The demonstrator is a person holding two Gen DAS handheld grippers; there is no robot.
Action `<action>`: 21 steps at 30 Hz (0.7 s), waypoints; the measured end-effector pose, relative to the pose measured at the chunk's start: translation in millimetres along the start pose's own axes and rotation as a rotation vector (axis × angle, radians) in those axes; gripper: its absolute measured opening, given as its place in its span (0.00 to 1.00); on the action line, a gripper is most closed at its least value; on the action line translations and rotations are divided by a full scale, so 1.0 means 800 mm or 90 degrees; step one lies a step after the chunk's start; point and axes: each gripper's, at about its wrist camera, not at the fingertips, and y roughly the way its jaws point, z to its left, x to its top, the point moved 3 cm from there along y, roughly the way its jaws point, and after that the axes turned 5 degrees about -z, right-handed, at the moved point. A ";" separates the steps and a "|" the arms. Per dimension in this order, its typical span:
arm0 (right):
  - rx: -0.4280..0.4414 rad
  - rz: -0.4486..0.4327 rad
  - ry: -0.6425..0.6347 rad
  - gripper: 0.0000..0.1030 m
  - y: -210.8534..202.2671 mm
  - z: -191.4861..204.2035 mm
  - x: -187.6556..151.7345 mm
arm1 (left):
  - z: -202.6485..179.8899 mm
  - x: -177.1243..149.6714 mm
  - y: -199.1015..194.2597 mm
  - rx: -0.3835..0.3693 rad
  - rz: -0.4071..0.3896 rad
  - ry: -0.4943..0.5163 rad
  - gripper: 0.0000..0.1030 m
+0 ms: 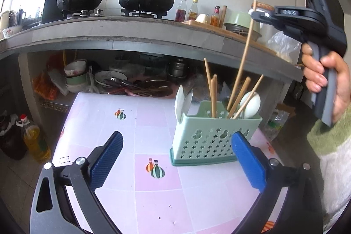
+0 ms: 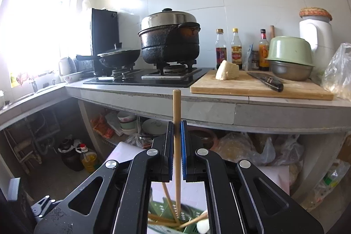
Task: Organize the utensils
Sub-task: 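Lower the held chopstick into the green holder and open the right gripper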
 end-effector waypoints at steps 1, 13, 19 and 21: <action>0.003 0.008 0.003 0.04 0.003 0.000 -0.004 | -0.001 -0.001 0.000 0.002 0.000 0.003 0.94; 0.007 0.107 0.005 0.05 0.023 -0.003 -0.114 | -0.006 -0.003 0.006 0.036 0.009 0.011 0.94; 0.013 0.143 0.018 0.05 0.023 -0.001 -0.142 | -0.011 -0.004 0.010 0.048 0.023 -0.008 0.94; 0.013 0.142 0.024 0.05 0.015 -0.002 -0.141 | -0.013 -0.004 0.009 0.055 0.025 -0.008 0.94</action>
